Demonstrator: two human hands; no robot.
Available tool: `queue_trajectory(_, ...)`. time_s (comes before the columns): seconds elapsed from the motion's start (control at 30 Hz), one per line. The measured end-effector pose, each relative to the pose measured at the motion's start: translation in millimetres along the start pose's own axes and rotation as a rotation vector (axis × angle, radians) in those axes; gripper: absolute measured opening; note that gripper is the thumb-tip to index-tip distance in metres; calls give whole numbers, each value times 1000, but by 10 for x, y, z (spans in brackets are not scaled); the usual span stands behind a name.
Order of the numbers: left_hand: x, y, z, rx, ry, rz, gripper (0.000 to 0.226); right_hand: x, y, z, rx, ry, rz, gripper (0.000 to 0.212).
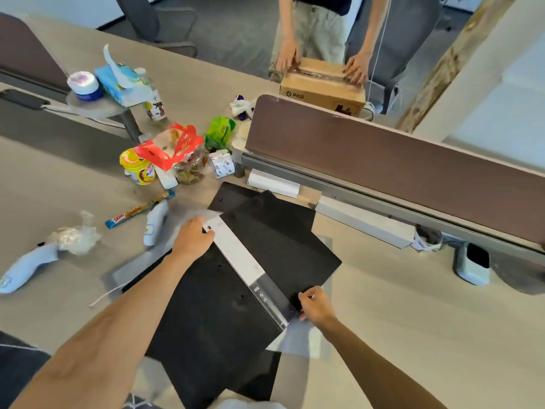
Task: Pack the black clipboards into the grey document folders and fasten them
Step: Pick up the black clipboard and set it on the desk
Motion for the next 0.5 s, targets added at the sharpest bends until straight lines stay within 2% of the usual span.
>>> queue_trajectory(0.23,388,410,-380,203,135,115,38,-56,227,-240,-5,9,-69,15)
queue_trajectory(0.3,568,641,-510,287,192,164,34,-24,285,-367,14,-27,-93,24)
queue_trajectory(0.43,1043,1266,-731,401,305,275,28,145,478,-648,11,-135,-126,13)
queue_trajectory(0.5,1332,1595,-795,412,341,340,28,241,581,-808,5,-144,-156,19)
Point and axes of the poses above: each hand's wrist, its own y-axis away from the middle knuckle, its own z-axis out of the palm, x = y × z, the point moved 5 cm from there along -y, towards the middle knuckle
